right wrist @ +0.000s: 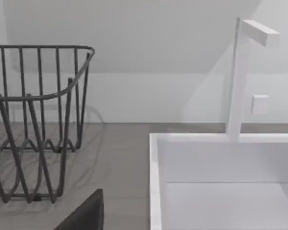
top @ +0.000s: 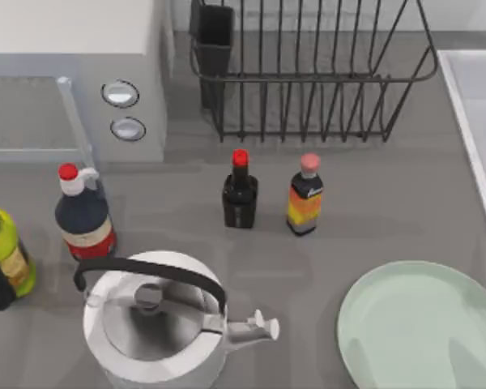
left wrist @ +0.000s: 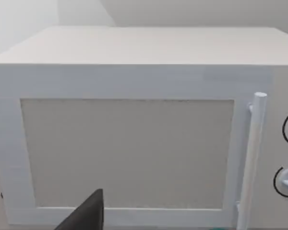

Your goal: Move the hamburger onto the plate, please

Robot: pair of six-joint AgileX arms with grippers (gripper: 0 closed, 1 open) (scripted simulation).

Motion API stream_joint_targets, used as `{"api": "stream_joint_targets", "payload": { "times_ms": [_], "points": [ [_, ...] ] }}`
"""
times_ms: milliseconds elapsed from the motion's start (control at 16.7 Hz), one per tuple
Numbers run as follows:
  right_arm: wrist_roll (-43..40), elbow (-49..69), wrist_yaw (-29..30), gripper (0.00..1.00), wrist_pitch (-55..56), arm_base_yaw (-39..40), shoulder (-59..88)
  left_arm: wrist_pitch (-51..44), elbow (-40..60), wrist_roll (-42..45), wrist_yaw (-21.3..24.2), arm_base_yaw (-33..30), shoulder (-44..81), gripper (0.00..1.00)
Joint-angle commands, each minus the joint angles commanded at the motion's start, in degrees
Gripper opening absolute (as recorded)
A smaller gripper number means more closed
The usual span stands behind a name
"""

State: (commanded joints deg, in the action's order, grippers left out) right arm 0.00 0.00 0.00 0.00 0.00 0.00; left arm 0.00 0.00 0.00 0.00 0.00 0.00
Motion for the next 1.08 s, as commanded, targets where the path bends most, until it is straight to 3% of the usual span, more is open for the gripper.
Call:
{"api": "stream_joint_targets", "payload": {
  "times_ms": [420,1080],
  "points": [
    [-3.18,6.45,0.03,1.00,-8.63,-1.00,9.42,0.00,0.00,0.00,0.00,0.00,0.00,1.00],
    [-16.72,33.87,0.15,1.00,-46.15,-5.24,60.49,0.00,0.00,0.00,0.00,0.00,0.00,1.00]
  ]
}}
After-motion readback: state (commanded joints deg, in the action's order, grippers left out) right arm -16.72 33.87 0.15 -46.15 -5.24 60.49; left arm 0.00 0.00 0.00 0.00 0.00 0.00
